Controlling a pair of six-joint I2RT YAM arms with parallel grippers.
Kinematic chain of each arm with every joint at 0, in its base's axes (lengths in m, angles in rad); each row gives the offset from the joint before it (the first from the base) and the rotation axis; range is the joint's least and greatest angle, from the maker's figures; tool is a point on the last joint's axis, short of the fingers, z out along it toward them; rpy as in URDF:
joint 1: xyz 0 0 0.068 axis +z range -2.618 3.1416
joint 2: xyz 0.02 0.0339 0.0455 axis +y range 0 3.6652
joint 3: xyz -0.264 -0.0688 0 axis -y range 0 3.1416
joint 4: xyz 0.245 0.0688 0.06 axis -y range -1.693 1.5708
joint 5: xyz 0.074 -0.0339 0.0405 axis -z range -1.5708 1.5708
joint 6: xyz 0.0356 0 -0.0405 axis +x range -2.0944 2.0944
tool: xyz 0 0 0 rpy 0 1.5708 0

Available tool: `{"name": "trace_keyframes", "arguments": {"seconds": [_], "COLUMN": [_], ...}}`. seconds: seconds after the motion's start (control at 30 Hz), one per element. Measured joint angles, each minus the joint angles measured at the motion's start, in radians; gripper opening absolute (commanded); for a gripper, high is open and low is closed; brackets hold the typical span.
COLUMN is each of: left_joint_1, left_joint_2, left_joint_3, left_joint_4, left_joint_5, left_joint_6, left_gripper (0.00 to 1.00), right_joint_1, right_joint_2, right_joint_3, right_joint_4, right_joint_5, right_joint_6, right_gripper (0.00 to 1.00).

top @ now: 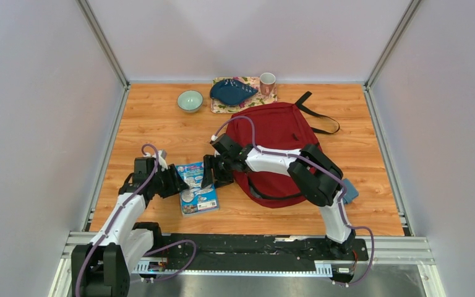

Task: Pack the student bag
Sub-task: Pick up the book from the center of the board.

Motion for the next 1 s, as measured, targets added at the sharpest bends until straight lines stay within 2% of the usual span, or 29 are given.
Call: {"name": "trace_keyframes", "arguments": {"seconds": [0.03,0.07,0.1,0.17,0.37,0.43,0.5,0.57,0.6,0.67,0.7,0.77,1.0], "left_joint_1": [0.000,0.000,0.003,0.002,0.002,0.001,0.001,0.001,0.001,0.001,0.000,-0.003,-0.014], "left_joint_2": [-0.003,-0.006,-0.008,-0.011,-0.003,0.003,0.008,0.017,0.022,0.034,0.040,0.045,0.030], "left_joint_3": [0.000,0.000,0.000,0.002,0.002,0.002,0.001,0.001,0.001,0.000,0.000,0.000,0.001], "left_joint_4": [0.001,0.000,0.003,0.016,0.035,0.045,0.052,0.060,0.064,0.076,0.089,0.108,0.109], "left_joint_5": [0.002,-0.005,-0.010,-0.003,0.006,0.021,0.036,0.043,0.043,0.037,0.040,0.047,0.035], "left_joint_6": [-0.002,0.002,-0.002,-0.007,-0.010,-0.014,-0.017,-0.016,-0.016,-0.012,-0.013,-0.016,-0.018], "left_gripper": [0.24,0.17,0.13,0.13,0.46,0.50,0.50,0.43,0.32,0.20,0.09,0.02,0.00], "right_joint_1": [0.000,0.000,-0.002,-0.006,-0.009,-0.009,-0.009,-0.009,-0.009,-0.010,-0.013,-0.015,-0.016], "right_joint_2": [0.000,0.000,-0.001,-0.001,-0.001,-0.001,-0.001,-0.001,-0.001,-0.001,-0.002,-0.002,-0.008], "right_joint_3": [0.000,0.000,0.000,0.000,0.000,0.000,0.000,0.000,0.000,0.000,0.000,0.000,-0.003], "right_joint_4": [0.000,-0.001,-0.004,-0.009,-0.011,-0.010,-0.011,-0.010,-0.010,-0.016,-0.019,-0.024,-0.026], "right_joint_5": [0.000,0.000,0.001,-0.003,-0.006,-0.006,-0.006,-0.006,-0.007,-0.007,-0.007,-0.009,-0.004], "right_joint_6": [0.000,0.000,0.000,0.000,0.000,0.000,0.000,0.000,0.000,0.000,0.001,0.002,0.000], "right_gripper": [0.62,0.62,0.62,0.62,0.62,0.62,0.62,0.62,0.62,0.62,0.62,0.62,0.64]}}
